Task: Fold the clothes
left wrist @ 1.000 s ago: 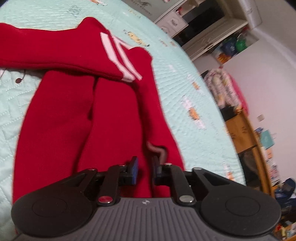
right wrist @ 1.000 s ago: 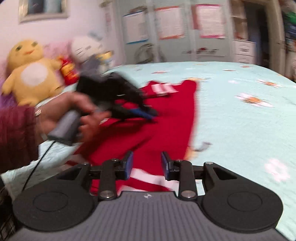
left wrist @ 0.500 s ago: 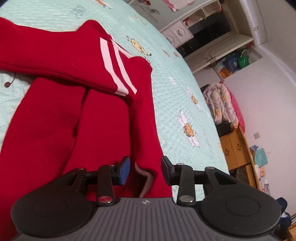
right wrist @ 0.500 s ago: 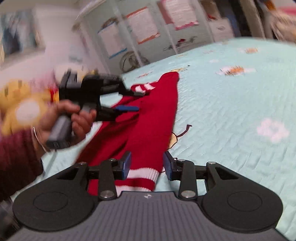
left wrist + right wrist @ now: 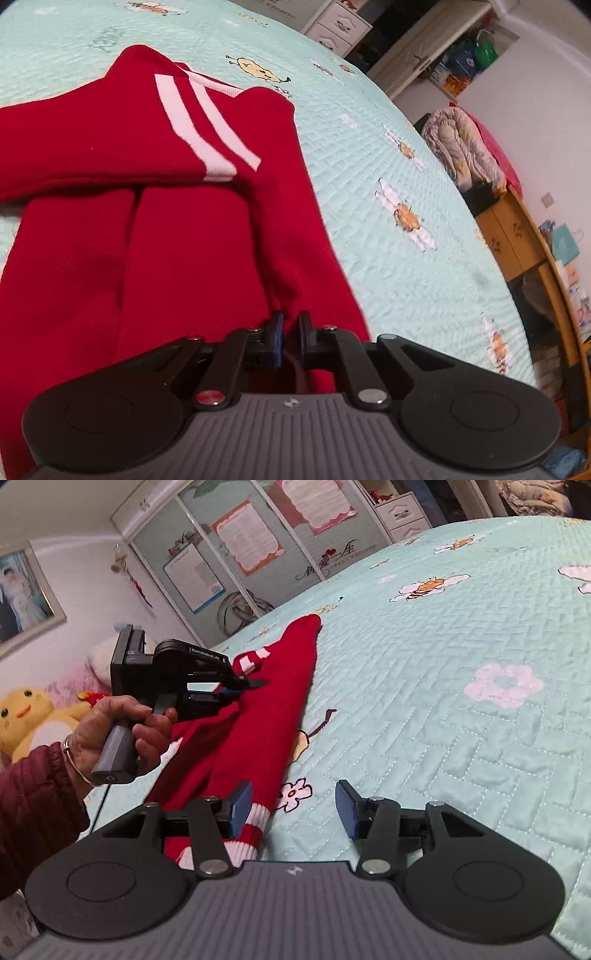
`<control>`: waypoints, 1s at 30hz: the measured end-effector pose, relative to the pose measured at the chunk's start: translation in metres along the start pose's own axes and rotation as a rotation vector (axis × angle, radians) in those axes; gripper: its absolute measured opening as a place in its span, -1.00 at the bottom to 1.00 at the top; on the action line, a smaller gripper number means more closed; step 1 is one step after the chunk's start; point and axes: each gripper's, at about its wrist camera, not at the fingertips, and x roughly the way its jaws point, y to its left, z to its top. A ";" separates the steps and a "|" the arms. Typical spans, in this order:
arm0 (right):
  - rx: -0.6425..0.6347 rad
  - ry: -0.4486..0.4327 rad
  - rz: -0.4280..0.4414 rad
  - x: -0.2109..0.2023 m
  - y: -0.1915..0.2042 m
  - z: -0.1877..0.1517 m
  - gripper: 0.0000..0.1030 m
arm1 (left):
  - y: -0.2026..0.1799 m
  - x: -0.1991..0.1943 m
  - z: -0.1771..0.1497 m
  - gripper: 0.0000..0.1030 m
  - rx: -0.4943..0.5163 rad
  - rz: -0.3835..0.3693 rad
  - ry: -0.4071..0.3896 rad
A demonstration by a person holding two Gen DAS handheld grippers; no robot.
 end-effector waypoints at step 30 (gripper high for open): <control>-0.025 0.069 0.226 0.059 0.022 0.045 -0.16 | 0.010 -0.003 0.010 -0.85 0.010 0.042 -0.111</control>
